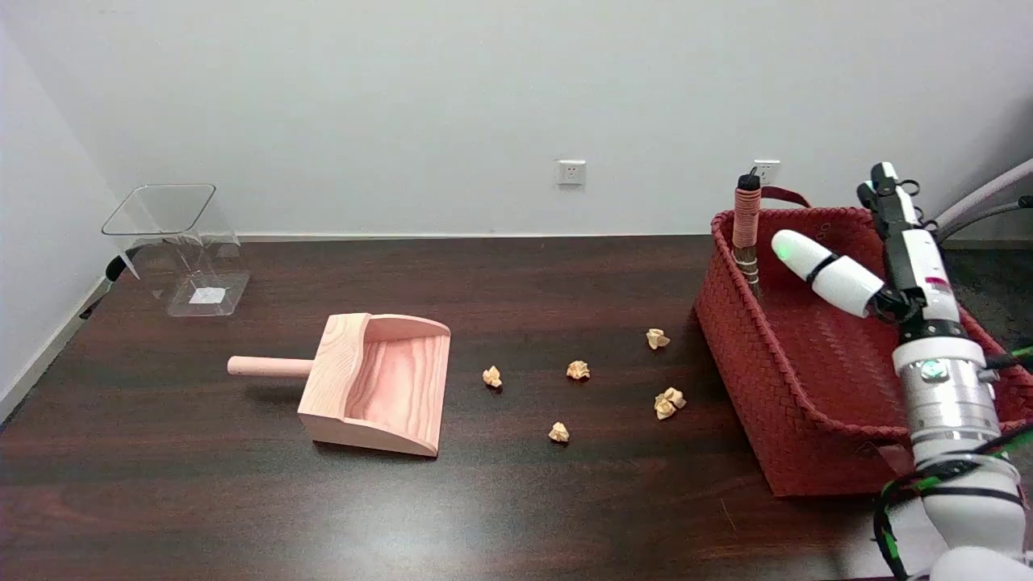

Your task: Pick up the broom.

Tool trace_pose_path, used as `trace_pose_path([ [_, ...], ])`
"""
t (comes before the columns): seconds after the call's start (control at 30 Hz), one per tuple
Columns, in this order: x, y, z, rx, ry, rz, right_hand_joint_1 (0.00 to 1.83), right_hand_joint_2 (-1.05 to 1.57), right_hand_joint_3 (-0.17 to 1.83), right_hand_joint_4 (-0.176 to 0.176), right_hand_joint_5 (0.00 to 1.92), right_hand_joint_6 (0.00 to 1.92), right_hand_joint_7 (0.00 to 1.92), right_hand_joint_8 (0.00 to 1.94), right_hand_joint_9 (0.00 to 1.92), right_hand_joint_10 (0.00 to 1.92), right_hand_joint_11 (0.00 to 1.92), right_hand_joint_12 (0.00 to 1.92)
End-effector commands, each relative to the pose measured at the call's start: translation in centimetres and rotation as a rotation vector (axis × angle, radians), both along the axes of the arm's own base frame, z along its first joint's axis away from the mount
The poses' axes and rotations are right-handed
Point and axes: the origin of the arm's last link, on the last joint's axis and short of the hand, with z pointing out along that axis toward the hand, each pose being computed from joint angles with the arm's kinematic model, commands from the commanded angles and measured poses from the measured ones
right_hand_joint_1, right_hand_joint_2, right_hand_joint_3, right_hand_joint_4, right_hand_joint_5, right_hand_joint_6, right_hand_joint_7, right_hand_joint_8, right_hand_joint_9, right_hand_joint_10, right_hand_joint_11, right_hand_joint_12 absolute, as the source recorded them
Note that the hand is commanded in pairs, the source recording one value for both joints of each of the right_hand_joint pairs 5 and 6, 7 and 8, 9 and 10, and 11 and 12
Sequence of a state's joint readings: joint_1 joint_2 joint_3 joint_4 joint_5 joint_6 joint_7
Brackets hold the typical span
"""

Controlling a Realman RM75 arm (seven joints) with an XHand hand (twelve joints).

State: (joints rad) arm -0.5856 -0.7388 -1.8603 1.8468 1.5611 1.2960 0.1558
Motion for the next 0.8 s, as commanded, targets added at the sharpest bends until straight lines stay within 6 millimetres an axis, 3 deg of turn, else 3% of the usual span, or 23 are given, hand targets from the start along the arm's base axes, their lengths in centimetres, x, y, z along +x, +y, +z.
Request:
trace_pose_path([
  [0.03,-0.2,-4.4,1.7,0.051,-0.027,-0.051,0.72,0.84,-0.07,0.000,0.00,0.00,0.15,0.15,0.00,0.00,0.00,0.00],
  [0.57,-2.1,-9.3,2.1,0.110,-0.060,-0.109,0.69,0.86,-0.06,0.000,0.00,0.00,0.15,0.15,0.00,0.00,0.00,0.00],
  [0.8,-2.0,-10.2,2.3,0.115,-0.055,-0.109,0.67,0.86,-0.06,0.000,0.00,0.00,0.15,0.15,0.00,0.00,0.00,0.00],
])
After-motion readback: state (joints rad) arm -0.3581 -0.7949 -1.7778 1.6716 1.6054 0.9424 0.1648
